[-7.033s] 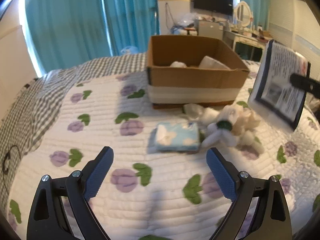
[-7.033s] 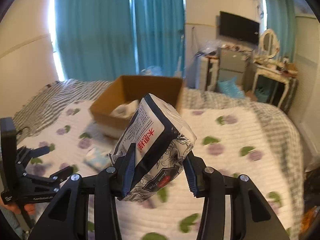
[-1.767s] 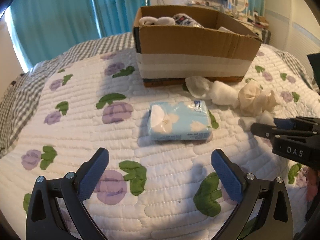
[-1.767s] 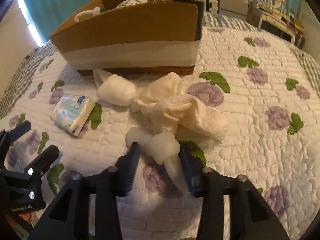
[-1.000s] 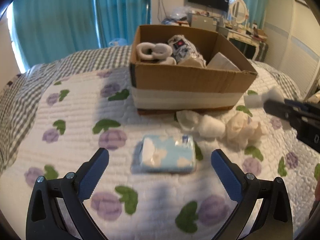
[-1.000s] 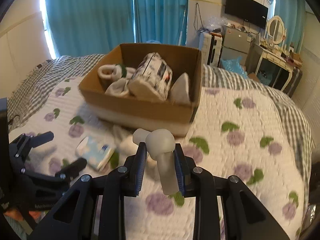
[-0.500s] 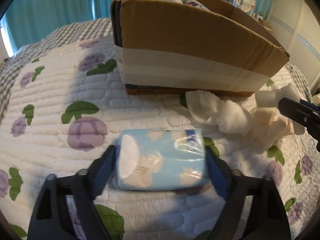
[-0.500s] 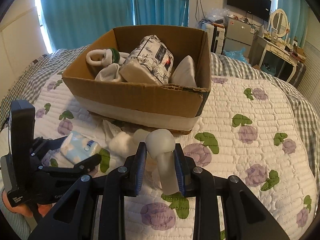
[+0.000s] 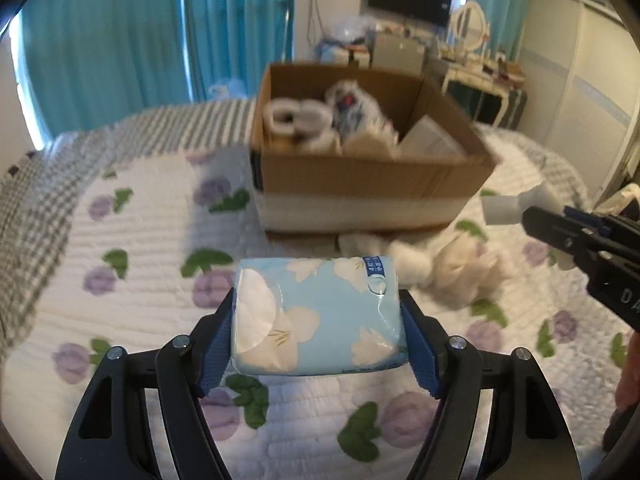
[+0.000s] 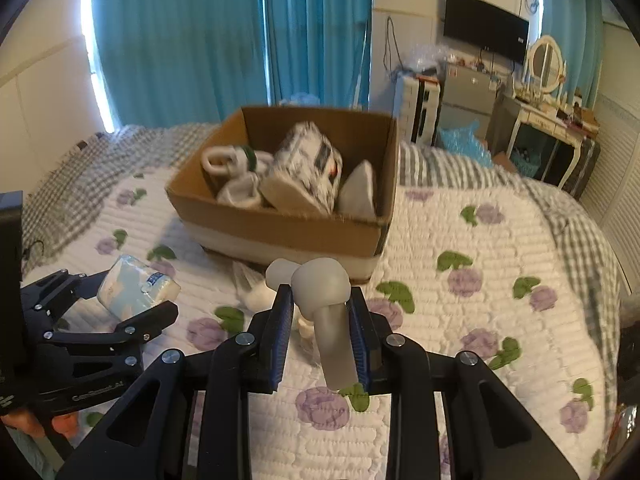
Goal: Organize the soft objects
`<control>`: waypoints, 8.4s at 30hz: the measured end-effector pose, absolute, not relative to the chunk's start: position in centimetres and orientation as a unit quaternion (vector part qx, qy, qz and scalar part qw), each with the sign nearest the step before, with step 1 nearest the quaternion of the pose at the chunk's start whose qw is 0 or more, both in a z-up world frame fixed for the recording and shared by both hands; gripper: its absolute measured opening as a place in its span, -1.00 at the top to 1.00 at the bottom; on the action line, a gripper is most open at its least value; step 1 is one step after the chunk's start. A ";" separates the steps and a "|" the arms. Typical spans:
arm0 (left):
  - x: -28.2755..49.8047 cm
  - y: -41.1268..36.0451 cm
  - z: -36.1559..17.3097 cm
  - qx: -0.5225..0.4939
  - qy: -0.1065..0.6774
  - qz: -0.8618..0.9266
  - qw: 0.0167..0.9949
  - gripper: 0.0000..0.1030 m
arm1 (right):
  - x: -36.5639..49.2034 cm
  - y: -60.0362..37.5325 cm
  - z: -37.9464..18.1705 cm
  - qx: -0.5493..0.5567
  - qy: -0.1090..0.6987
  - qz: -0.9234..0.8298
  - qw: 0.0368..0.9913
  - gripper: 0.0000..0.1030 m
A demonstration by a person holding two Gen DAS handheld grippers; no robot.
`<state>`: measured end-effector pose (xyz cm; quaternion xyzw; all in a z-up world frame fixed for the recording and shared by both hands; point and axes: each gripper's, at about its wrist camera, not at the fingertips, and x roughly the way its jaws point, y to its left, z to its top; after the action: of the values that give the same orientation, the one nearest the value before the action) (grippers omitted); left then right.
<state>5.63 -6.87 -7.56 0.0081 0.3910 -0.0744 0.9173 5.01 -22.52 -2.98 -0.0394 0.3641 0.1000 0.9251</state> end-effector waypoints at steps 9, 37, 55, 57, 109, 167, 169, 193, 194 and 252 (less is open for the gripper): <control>4.3 -7.4 -0.5 0.016 0.323 -0.082 0.943 -0.42 | 2.7 -21.9 3.2 -0.050 0.312 0.109 0.942 0.48; 22.1 -10.2 -1.7 0.043 0.317 -0.095 0.943 -0.42 | 23.9 -20.1 2.8 -0.052 0.330 0.125 0.934 0.48; 18.9 -10.4 2.0 0.068 0.276 -0.065 0.957 -0.63 | 21.3 -23.6 7.7 -0.007 0.278 0.084 0.957 -0.58; 17.1 -9.5 3.8 0.062 0.263 -0.063 0.961 -0.63 | 19.7 -23.9 9.3 -0.012 0.269 0.079 0.960 -0.67; 7.4 -8.4 -10.9 0.035 0.404 -0.063 0.912 -1.00 | 9.9 -25.2 -11.4 -0.068 0.466 0.122 0.874 0.63; 4.5 -9.4 1.6 0.036 0.299 -0.098 0.949 0.25 | 3.2 -22.9 3.9 -0.078 0.318 0.098 0.940 0.64; 4.7 -8.9 2.9 0.037 0.287 -0.095 0.953 0.26 | 3.2 -22.3 5.4 -0.081 0.307 0.101 0.943 0.64; 16.3 -7.2 5.4 0.045 0.258 -0.074 0.962 0.26 | 18.2 -17.1 9.4 -0.099 0.284 0.115 0.947 0.64; 17.2 -7.4 4.9 0.048 0.261 -0.075 0.961 0.26 | 18.9 -17.0 9.0 -0.101 0.287 0.115 0.946 0.64; -4.4 -2.6 15.0 0.016 0.057 -0.010 0.998 -1.00 | -5.8 -22.9 19.6 -0.013 0.058 0.094 0.994 -1.00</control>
<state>-4.39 -2.56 14.96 0.0157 0.0569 -0.0104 0.9982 -5.75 -22.95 19.60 -0.0131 0.0580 0.0945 0.9937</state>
